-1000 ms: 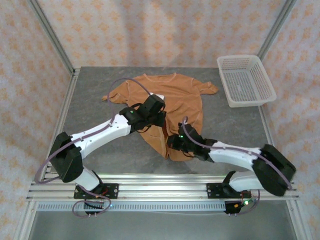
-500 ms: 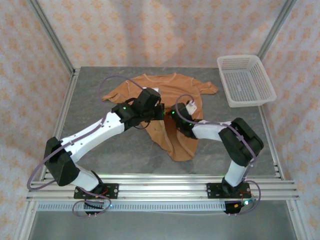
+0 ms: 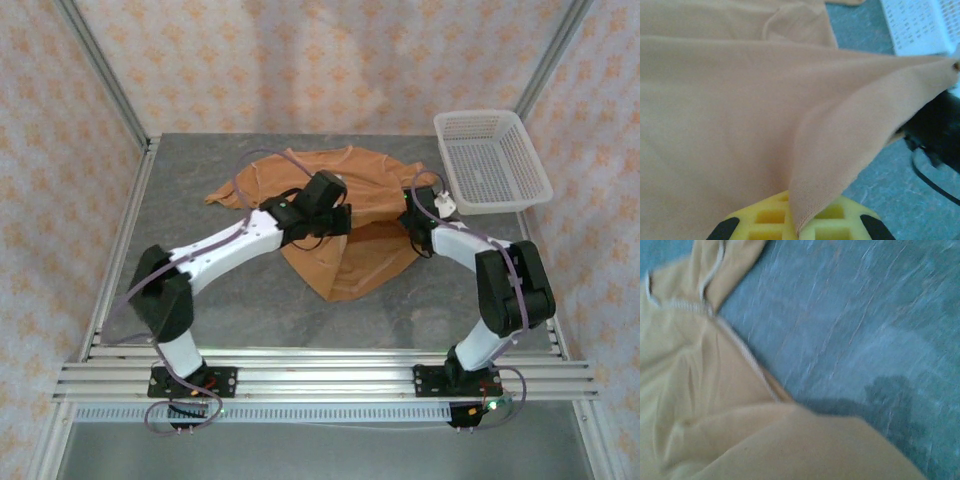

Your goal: Fold the inside-out t-shirt

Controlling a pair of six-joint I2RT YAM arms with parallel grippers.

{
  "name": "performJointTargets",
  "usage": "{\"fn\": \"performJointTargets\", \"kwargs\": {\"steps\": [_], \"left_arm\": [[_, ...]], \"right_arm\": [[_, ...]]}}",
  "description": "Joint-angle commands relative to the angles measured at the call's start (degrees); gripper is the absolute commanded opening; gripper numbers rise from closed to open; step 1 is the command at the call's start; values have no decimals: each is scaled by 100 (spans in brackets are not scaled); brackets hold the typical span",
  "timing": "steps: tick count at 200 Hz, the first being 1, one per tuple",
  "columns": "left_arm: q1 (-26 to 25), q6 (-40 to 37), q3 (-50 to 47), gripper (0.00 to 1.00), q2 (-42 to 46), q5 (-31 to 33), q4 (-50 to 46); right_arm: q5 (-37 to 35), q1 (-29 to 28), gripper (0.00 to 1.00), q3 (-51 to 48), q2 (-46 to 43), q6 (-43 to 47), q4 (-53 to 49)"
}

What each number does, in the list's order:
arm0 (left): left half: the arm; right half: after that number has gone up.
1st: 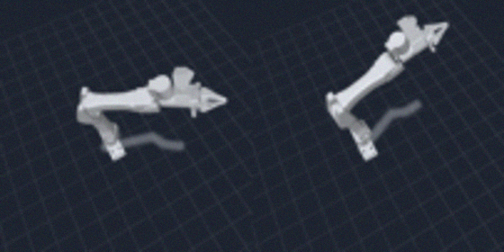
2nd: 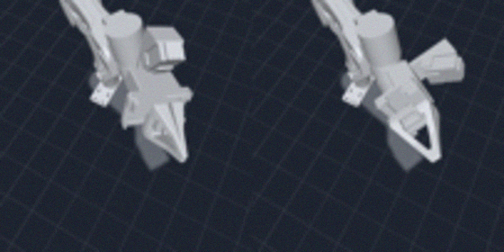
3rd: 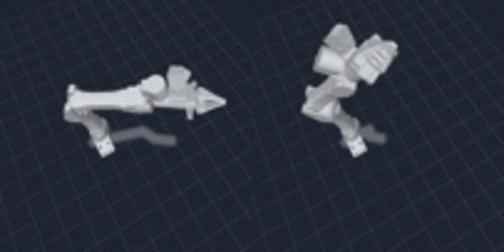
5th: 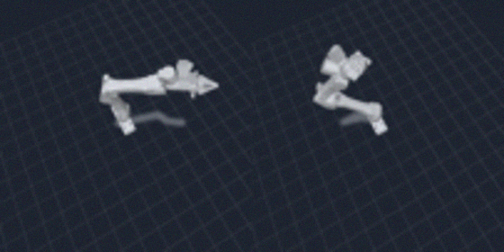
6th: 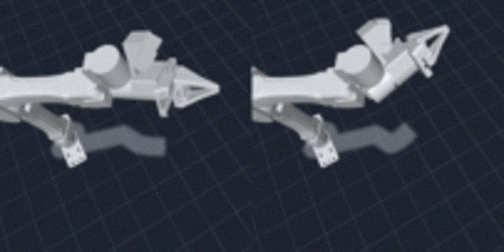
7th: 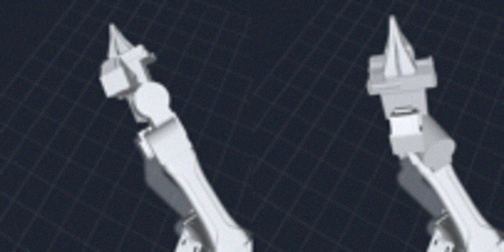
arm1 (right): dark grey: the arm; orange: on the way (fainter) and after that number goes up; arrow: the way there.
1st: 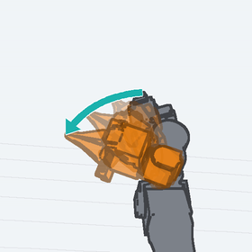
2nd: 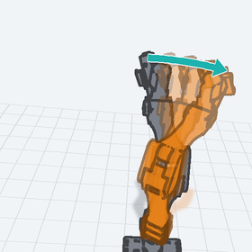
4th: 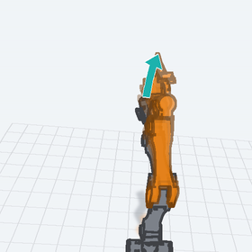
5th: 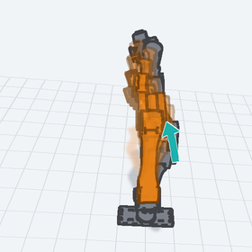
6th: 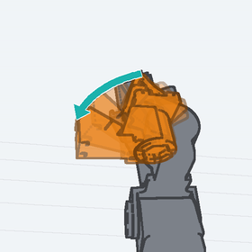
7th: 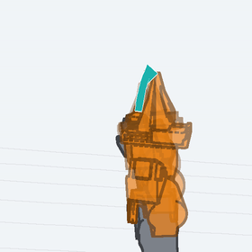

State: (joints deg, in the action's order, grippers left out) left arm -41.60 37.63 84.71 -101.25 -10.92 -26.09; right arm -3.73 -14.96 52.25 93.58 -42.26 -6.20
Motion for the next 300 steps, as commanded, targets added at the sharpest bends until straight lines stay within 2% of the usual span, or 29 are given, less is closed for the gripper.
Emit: {"fn": "performJointTargets", "kwargs": {"steps": [1, 25, 41, 50, 71, 81, 117, 139, 152, 160, 179, 198, 217, 248, 274, 300], "left_arm": [[137, 101, 646, 0, -275, -291, -17], [170, 105, 1070, 0, -510, -392, -209], [170, 121, 1250, 0, -603, -411, -289], [170, 131, 1333, 0, -641, -432, -330], [170, 148, 1458, 0, -684, -458, -388], [171, 165, 1478, 0, -663, -458, -397], [170, 260, 1552, 0, -551, -501, -432], [162, 380, 1729, 0, -378, -528, -523], [153, 441, 1879, 0, -231, -500, -588], [132, 500, 1981, 0, -149, -463, -595], [47, 685, 2278, 0, -53, -445, -512], [-102, 785, 2803, 0, -152, -430, -529], [-285, 828, 3413, 0, -320, -483, -554], [-462, 761, 4383, 0, -641, -637, -949], [-449, 693, 4370, 0, -468, -664, -1003], [-345, 647, 3946, 0, -88, -627, -951]], "right_arm": [[1066, -67, 4, 207, -273, 637, -965], [1687, -232, 25, -279, -659, 489, -976], [1812, -452, 28, -679, -1028, 311, -660], [1840, -591, 25, -850, -1201, 222, -480], [1673, -1029, 9, -1268, -1455, -13, 233], [1608, -1186, 5, -1401, -1380, -148, 657], [1603, -1508, 0, -881, -68, -527, 1833], [1269, -1571, 3, -177, 815, -731, 2446], [1038, -1571, 8, 228, 1194, -844, 2657], [978, -1572, 16, 508, 1401, -932, 2721], [872, -1612, 47, 1137, 1945, -1284, 2850], [759, -1688, 65, 1692, 2419, -1576, 2961], [432, -1827, 77, 2407, 2851, -1627, 2618], [29, -1999, 84, 3752, 3500, -1597, 1282], [-161, -2046, 88, 5149, 4414, -2025, -497], [12, -2046, 88, 6264, 5190, -2232, -1763]]}}
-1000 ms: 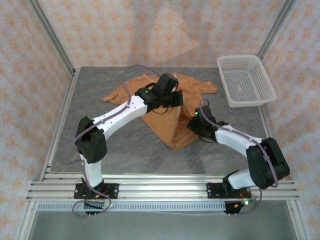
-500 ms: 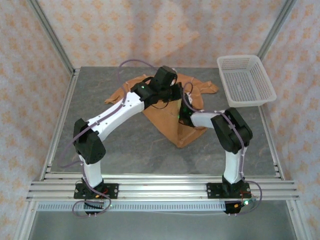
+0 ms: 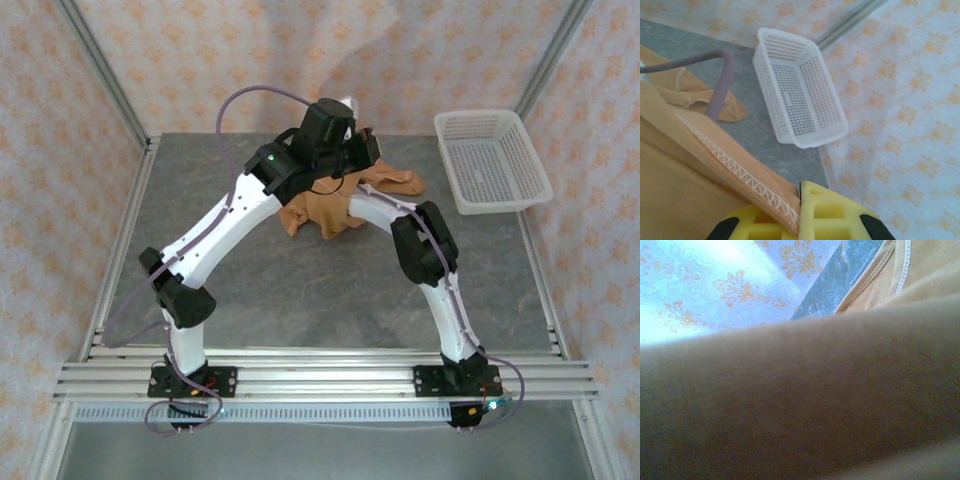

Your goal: Fold the inside-out t-shirt

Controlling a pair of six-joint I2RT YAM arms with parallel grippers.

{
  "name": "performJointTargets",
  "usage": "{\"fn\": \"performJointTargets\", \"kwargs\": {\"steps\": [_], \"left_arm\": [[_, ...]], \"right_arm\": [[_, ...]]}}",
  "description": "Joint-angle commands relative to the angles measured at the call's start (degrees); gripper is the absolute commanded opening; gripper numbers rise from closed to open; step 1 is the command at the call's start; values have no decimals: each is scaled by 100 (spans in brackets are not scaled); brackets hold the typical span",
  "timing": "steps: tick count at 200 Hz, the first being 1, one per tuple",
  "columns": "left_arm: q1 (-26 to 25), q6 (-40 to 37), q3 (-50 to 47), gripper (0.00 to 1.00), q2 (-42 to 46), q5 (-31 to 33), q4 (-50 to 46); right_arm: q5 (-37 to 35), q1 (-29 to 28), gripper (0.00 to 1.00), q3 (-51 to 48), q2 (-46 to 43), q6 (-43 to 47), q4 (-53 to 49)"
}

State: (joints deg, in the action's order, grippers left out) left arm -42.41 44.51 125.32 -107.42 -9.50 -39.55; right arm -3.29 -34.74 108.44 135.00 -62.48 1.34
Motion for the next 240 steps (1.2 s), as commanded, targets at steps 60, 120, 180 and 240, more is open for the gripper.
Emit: {"fn": "performJointTargets", "kwargs": {"steps": [60, 120, 180, 240], "left_arm": [[498, 116, -1452, 0, 1416, -889, 884], [1797, -294, -1445, 0, 1027, -862, 444], [3223, -740, -1705, 0, 90, -896, -58], [3178, -189, -3985, 0, 37, -1182, 1350]], "right_arm": [[771, 136, 18, 526, 1057, 49, -2328], [823, 334, 0, -1001, -1480, 2006, -2310], [941, 754, 0, -2235, -4557, 3293, -2858], [2195, 1070, 0, -1342, -5749, 2958, -2649]]}}
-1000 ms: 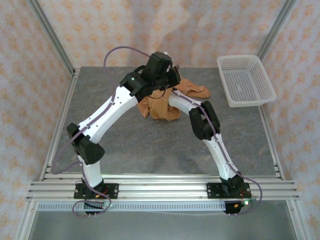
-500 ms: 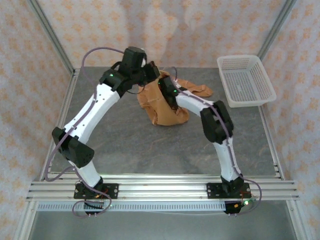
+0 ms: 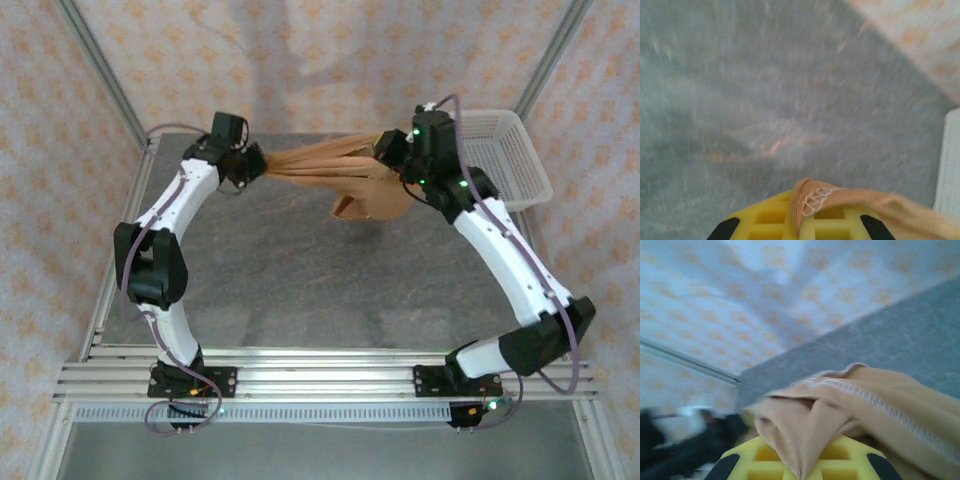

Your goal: Fold the inside-out t-shirt

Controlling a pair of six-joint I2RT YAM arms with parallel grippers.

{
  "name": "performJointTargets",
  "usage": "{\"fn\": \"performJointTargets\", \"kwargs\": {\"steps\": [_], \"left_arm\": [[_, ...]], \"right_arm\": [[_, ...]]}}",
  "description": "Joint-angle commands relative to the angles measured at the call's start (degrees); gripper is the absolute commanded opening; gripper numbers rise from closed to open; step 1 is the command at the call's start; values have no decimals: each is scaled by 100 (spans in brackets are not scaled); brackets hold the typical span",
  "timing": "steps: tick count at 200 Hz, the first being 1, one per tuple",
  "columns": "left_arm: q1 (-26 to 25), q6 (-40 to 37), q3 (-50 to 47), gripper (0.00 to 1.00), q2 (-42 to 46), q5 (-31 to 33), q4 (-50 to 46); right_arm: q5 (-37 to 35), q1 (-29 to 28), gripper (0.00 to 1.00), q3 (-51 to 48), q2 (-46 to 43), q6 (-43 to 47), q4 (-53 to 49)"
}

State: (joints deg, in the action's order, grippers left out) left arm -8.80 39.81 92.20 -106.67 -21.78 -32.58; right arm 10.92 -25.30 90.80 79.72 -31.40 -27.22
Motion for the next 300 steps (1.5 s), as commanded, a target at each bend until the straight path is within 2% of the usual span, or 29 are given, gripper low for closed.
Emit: {"fn": "performJointTargets", "kwargs": {"steps": [1, 27, 51, 63, 72, 88, 100, 109, 120, 130, 141, 164, 216, 246, 267, 300], "left_arm": [[-201, 290, -702, 0, -33, 49, 672], [-719, 431, -1231, 0, -77, 149, 967], [-1089, 605, -1793, 0, 1, 9, 1368], [-1135, 695, -2136, 0, 236, -90, 1592], [-1116, 691, -2360, 0, 486, -98, 1674], [-1089, 518, -2513, 18, 1047, 105, 1474], [-1080, 313, -2480, 44, 1432, 182, 1283], [-1080, 143, -2435, 59, 1702, 126, 1252], [-1080, -42, -2401, 73, 1972, -67, 1414], [-1080, -164, -2364, 81, 2100, -438, 1705], [-1104, -248, -2193, 88, 2081, -864, 1893], [-1388, -312, -1969, 89, 1970, -1187, 2251], [-2212, -123, -2618, 89, 1816, -1103, 4299], [-2479, -335, -2630, 90, 1692, -1018, 4703], [-2597, -500, -2414, 90, 1495, -916, 4517], [-2665, -202, -2320, 90, 1048, -1106, 4910]], "right_arm": [[821, 124, 0, 430, -221, -171, 226], [2045, 217, 0, 295, -170, -865, 1018], [3411, 454, 0, -444, -212, -1776, 3052], [3693, 657, 0, -919, -341, -2100, 3804], [3593, 762, 0, -1136, -463, -1960, 3735], [2907, 834, 0, -1056, -547, -931, 2285], [2619, 816, 0, -1066, -484, -415, 1658], [2859, 821, 0, -1137, -406, -313, 1647], [3442, 817, 0, -1238, -316, -322, 1894], [4016, 819, 0, -1300, -242, -481, 2252], [3928, 810, 0, -1307, -250, -464, 2174], [3147, 801, 0, -1294, -223, -237, 1537], [2568, 788, 0, -1998, 16, -1238, 2067], [2284, 678, 0, -1822, 142, -1226, 1684], [2300, 661, 0, -1854, 184, -1445, 1807], [2225, 661, 0, -1901, 202, -1708, 1934]]}}
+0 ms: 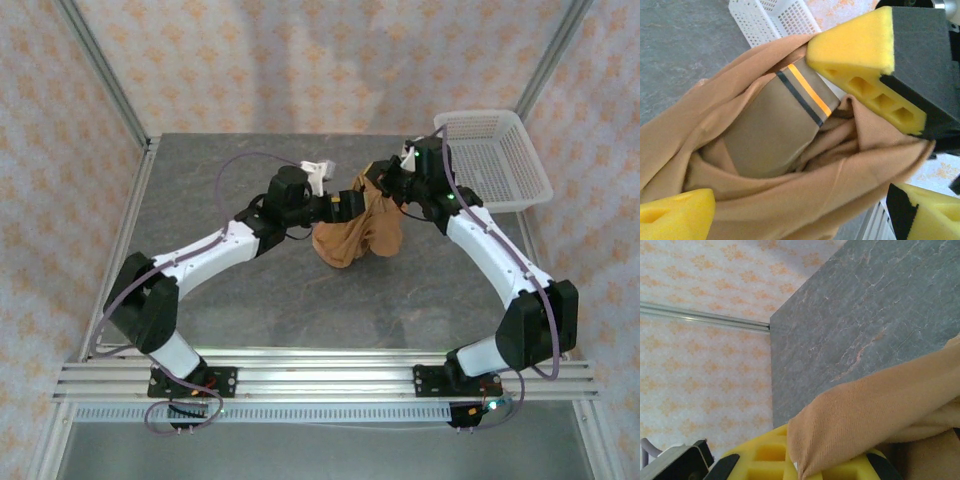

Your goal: Fold the inside-out t-shirt

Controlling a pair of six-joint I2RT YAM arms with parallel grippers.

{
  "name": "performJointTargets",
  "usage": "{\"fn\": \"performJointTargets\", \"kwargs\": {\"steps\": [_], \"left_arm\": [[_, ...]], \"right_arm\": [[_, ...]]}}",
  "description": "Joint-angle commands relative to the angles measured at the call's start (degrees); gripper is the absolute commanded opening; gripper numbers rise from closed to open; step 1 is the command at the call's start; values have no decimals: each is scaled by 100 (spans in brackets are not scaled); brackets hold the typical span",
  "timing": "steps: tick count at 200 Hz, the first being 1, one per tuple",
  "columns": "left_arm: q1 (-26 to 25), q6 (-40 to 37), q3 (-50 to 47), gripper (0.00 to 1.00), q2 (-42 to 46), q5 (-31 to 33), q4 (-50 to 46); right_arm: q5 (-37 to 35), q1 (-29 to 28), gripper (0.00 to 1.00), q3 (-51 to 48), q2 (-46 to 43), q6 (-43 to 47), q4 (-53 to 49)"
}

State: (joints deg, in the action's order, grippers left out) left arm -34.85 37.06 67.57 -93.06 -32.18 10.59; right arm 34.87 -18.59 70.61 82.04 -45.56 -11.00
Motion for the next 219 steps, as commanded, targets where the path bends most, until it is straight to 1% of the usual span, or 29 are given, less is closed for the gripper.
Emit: {"fn": "performJointTargets", "kwargs": {"steps": [1, 22, 31, 38, 41, 47, 63, 66, 78, 90, 96, 98, 99, 102, 103, 105, 106, 108, 109, 110, 114, 115, 116, 120, 145, 160, 183, 201, 219], "left_arm": [[-63, 78, 143, 90, -325, -67, 611], [-148, 127, 172, 88, -494, 74, 752], [-148, 135, 235, 84, -574, 127, 754], [-140, 121, 299, 73, -628, 158, 709], [-136, 107, 339, 66, -648, 172, 675], [-132, 72, 413, 47, -676, 186, 607], [-114, -27, 558, 5, -651, 246, 421], [-110, -44, 580, 0, -626, 278, 364], [-85, -109, 608, 0, -504, 404, 164], [-25, -112, 572, 0, -348, 455, 111], [16, -82, 540, 0, -272, 480, 119], [32, -73, 521, 0, -252, 490, 123], [36, -66, 516, 0, -237, 496, 125], [58, -52, 492, 0, -204, 508, 134], [66, -42, 484, 0, -191, 510, 140], [79, -17, 474, 0, -172, 515, 148], [86, -7, 466, 0, -157, 518, 151], [102, 12, 456, 0, -142, 520, 158], [110, 21, 453, 0, -134, 520, 165], [115, 29, 447, 0, -125, 520, 168], [143, 72, 429, 0, -96, 536, 183], [148, 86, 426, 0, -93, 537, 186], [156, 97, 425, 0, -83, 537, 192], [180, 143, 416, 0, -66, 531, 211], [251, 292, 510, 0, -60, 525, 185], [263, 328, 599, 0, -104, 515, 123], [317, 405, 725, 0, -141, 535, 10], [339, 442, 859, 0, -188, 576, -157], [352, 468, 979, 0, -239, 617, -305]], "right_arm": [[-177, -11, 0, 119, -30, -298, 315], [-158, -8, 0, 120, 4, -410, 388], [-86, -12, 0, 111, 29, -472, 474], [-41, -20, 0, 111, 40, -505, 491], [-28, -17, 0, 111, 40, -506, 483], [-1, -27, 0, 118, 45, -497, 466], [-80, -23, 0, 126, 7, -287, 159], [-123, -18, 0, 135, -5, -208, 63], [-302, -11, 0, 171, -29, 108, -396], [-387, 20, 11, 128, -33, 353, -743], [-417, 58, 25, 77, -39, 456, -903], [-430, 64, 30, 52, -41, 488, -956], [-447, 72, 36, 26, -44, 529, -1013], [-460, 87, 41, 0, -47, 559, -1067], [-485, 98, 47, -31, -50, 599, -1120], [-496, 104, 48, -48, -53, 618, -1148], [-520, 113, 53, -76, -56, 654, -1202], [-536, 116, 56, -92, -56, 676, -1233], [-568, 116, 61, -131, -65, 714, -1289], [-568, 116, 61, -131, -65, 714, -1289], [-631, 119, 69, -211, -91, 786, -1383], [-662, 119, 76, -246, -98, 825, -1412], [-664, 119, 79, -274, -108, 845, -1426], [-678, 124, 84, -381, -130, 917, -1459], [-653, 123, 86, -973, -434, 1113, -1507], [-858, 119, 85, -1242, -718, 1166, -1586], [-1103, 119, 75, -1612, -1197, 1269, -1618], [-770, 91, 71, -1894, -1385, 1150, -1340], [-499, -102, 75, -2131, -1380, 876, -985]]}}
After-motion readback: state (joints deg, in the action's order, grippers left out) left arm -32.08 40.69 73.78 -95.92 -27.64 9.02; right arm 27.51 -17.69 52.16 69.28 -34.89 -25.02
